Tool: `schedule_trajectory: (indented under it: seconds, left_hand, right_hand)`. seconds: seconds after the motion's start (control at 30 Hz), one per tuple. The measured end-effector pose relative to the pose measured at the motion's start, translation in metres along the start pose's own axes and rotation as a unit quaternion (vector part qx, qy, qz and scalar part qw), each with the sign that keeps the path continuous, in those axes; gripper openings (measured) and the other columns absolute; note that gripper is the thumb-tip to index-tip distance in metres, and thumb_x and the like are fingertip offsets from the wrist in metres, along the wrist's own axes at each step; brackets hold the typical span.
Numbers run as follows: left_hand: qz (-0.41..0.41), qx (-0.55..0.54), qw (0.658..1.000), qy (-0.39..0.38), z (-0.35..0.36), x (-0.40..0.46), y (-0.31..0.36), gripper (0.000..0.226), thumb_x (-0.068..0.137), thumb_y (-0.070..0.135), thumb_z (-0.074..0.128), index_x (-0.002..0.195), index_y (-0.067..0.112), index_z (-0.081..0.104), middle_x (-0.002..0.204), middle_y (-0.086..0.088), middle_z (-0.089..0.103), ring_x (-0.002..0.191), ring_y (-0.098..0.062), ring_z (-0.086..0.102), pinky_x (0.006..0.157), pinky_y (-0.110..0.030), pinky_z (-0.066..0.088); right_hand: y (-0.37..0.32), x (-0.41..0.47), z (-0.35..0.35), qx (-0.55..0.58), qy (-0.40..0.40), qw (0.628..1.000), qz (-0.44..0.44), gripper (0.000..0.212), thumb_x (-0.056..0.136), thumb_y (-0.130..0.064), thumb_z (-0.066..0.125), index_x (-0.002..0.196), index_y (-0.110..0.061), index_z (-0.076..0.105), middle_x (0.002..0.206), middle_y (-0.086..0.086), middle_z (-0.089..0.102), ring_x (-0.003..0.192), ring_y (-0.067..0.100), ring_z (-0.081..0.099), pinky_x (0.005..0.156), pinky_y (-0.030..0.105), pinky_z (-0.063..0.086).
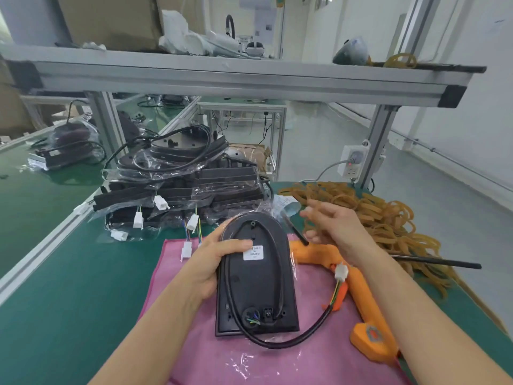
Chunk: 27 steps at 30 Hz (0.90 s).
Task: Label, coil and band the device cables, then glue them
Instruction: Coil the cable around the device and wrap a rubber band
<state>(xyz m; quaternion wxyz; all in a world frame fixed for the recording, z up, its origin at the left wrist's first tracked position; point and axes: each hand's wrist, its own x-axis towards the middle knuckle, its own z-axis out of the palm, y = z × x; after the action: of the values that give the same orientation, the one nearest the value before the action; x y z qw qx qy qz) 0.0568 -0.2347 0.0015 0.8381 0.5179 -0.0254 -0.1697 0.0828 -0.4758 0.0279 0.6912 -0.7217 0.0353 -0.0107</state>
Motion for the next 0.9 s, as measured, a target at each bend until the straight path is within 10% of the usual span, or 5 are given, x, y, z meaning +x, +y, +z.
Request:
schedule_trajectory:
  seconds: [0.27,0.47,0.6,0.7,0.9]
  left_hand:
    - [0.025,0.026,0.999,-0.03,0.008,-0.005,0.002,0.056,0.063,-0.001,0.073,0.115,0.018,0.068,0.106,-0.017,0.071,0.085,-0.029,0.07,0.07,-0.037,0.058]
    - [0.048,0.028,0.998,-0.039,0.013,-0.001,0.007,0.061,0.064,-0.007,0.07,0.117,0.022,0.067,0.108,-0.013,0.071,0.088,-0.025,0.07,0.073,-0.034,0.059]
    - [0.101,0.119,0.988,0.008,0.018,0.002,0.013,0.06,0.069,-0.016,0.066,0.115,0.022,0.067,0.107,-0.008,0.071,0.091,-0.021,0.068,0.077,-0.03,0.058]
    - [0.181,0.313,0.931,0.057,0.032,0.006,0.028,0.051,0.067,-0.011,0.072,0.104,0.023,0.071,0.121,0.0,0.062,0.109,-0.012,0.06,0.099,-0.028,0.047]
    - [0.172,0.597,0.776,0.107,0.073,0.023,0.048,0.021,0.075,0.029,0.075,0.06,0.025,0.061,0.082,0.001,0.07,0.081,-0.017,0.064,0.069,-0.03,0.049]
  right_hand:
    - [-0.012,-0.013,0.016,0.031,-0.378,0.918,0.113,0.091,0.07,-0.053,0.073,0.139,-0.001,0.044,0.121,0.012,0.065,0.109,0.024,0.063,0.096,0.037,0.05]
    - [-0.026,-0.016,0.042,-0.075,-0.275,0.957,0.05,0.036,0.088,-0.018,0.067,0.12,-0.012,0.054,0.098,0.003,0.068,0.096,0.016,0.064,0.088,0.029,0.051]
    - [-0.013,-0.011,0.053,-0.069,-0.184,0.98,0.006,0.048,0.083,-0.015,0.074,0.129,-0.015,0.059,0.114,0.01,0.069,0.108,0.024,0.065,0.095,0.034,0.052]
    - [-0.004,-0.007,0.055,-0.047,-0.163,0.985,-0.017,0.039,0.081,-0.015,0.076,0.119,-0.019,0.067,0.11,0.01,0.072,0.107,0.024,0.067,0.094,0.034,0.053]
    - [-0.001,-0.008,0.057,-0.035,-0.154,0.986,-0.058,0.031,0.076,-0.003,0.077,0.105,-0.012,0.072,0.1,0.004,0.075,0.099,0.011,0.069,0.084,0.02,0.053]
